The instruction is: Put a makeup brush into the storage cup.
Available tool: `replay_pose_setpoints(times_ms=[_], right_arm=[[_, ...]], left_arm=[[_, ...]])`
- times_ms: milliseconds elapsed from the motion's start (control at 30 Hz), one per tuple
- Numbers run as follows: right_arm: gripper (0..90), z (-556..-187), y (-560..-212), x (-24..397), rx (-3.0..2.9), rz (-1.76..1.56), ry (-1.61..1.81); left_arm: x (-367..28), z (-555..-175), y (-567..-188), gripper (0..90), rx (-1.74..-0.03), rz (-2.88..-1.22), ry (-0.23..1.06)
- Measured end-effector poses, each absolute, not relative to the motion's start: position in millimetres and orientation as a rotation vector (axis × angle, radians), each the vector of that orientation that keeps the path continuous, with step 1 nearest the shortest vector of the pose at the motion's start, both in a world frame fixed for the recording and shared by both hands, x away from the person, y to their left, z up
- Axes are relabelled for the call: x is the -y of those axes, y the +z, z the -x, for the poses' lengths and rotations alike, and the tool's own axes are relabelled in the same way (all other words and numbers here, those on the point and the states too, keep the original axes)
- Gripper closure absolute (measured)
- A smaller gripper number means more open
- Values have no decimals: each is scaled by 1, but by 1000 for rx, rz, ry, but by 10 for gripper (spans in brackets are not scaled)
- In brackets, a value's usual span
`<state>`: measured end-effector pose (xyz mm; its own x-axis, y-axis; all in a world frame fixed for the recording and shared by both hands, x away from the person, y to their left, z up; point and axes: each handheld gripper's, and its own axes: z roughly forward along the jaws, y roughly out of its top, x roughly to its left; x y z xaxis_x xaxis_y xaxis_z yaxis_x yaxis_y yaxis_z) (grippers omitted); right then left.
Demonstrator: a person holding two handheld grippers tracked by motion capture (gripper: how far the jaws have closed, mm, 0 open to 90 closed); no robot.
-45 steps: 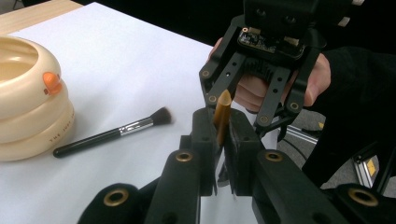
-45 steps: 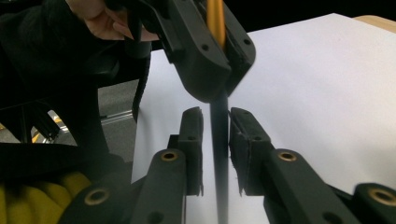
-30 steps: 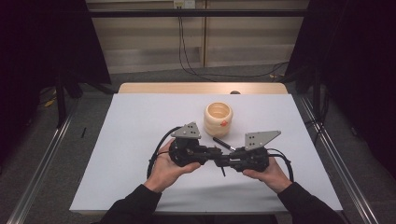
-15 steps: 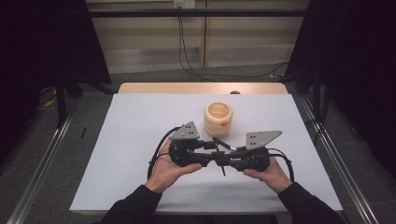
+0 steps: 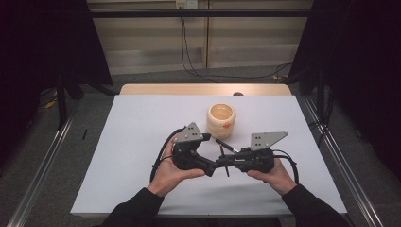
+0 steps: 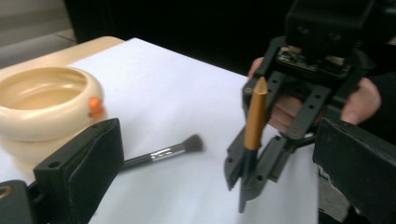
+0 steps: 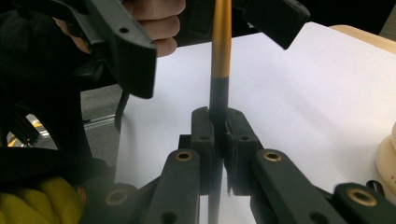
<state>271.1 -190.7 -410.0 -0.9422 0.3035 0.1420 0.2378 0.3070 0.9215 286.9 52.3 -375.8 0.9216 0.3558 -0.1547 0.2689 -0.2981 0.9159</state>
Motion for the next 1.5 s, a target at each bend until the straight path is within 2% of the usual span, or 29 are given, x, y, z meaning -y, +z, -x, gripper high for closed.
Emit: replay_pose_setpoints(times_ms=[533,667,767,1100,1200,1500], right_arm=[[837,-272,-410,193,-2466,-548,1740],[837,-272,-410,195,-2445,-563,1743],[837,-271,-409,195,-2435,-569,1743],[837,-273,-406,199,-2384,-610,1757],[837,-273,-406,199,-2381,-607,1754],[837,-276,-404,205,-2337,-658,1738]], left_arm=[[-79,-283,-379,14,-534,-1782,267],[-85,-279,-382,15,-538,-1735,245],[-90,-273,-385,14,-563,-1715,303],[-116,-268,-397,11,-567,-1708,346],[-121,-266,-400,12,-566,-1718,399],[-142,-257,-412,32,-572,-1676,391]])
